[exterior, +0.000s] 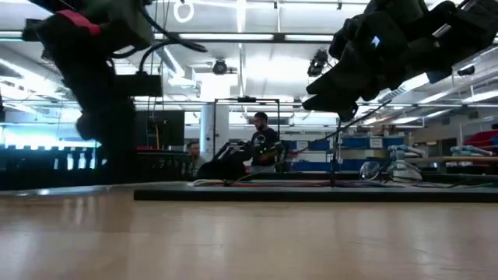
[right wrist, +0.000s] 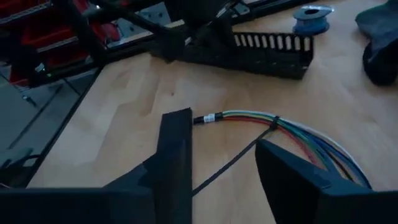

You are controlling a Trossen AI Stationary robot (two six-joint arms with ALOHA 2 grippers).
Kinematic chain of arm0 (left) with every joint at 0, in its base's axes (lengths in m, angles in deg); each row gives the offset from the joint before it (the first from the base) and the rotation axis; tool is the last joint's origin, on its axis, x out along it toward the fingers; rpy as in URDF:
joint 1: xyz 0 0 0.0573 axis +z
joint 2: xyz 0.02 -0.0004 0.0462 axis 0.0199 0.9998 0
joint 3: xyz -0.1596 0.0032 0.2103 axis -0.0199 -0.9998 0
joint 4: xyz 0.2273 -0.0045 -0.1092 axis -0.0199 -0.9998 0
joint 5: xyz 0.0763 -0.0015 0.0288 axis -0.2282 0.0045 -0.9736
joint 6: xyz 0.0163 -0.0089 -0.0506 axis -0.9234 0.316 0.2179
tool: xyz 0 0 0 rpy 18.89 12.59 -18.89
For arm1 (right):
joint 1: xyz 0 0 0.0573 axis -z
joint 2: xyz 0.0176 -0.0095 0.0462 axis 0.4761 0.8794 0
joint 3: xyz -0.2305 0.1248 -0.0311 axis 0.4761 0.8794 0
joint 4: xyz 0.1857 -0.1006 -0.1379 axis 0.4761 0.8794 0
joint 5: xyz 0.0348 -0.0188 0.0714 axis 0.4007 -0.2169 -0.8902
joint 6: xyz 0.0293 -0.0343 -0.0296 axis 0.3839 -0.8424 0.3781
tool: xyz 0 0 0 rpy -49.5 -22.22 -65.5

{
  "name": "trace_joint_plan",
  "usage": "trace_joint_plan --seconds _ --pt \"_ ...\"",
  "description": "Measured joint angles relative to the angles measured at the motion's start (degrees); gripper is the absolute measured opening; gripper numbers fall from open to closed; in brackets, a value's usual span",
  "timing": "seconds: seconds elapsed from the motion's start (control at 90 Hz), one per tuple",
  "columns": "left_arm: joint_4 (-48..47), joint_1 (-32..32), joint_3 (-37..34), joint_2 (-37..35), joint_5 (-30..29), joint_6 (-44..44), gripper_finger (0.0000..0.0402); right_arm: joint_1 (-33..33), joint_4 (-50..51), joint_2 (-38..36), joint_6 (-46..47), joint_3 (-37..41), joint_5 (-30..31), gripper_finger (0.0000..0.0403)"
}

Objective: Ziptie cables
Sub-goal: Put the ziptied wire cables into the black cable duct

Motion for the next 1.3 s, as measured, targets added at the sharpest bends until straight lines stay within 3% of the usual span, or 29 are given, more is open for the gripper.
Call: trace_joint_plan --seconds 0.256,0.533,0.644,0.722,1.044,1.3 --pt "19.0 12.2 0.0 0.0 3.8 -25.4 0.0001 -1.1 8.0 -9.0 0.5 0.0 -0.6 0.0145" --pt "32.6 22.3 3.0 4.7 18.0 -35.8 0.0001 -4.7 18.7 -21.5 -1.1 0.0 5.1 0.0141" --pt "32.5 23.0 9.5 10.5 19.3 -37.1 0.0 -5.3 20.9 -24.0 -0.7 0.0 6.9 0.0141" --pt "31.0 24.0 15.5 15.5 23.3 -36.2 0.0 -5.7 20.9 -24.6 -0.7 0.0 7.2 0.0141" --pt "12.5 26.3 41.8 32.8 26.2 -33.1 0.0 -8.2 21.8 -24.4 -0.7 0.0 7.2 0.014" --pt "7.9 26.1 49.3 36.8 34.4 -28.4 0.0001 -9.8 23.6 -24.6 -1.3 0.0 6.5 0.014"
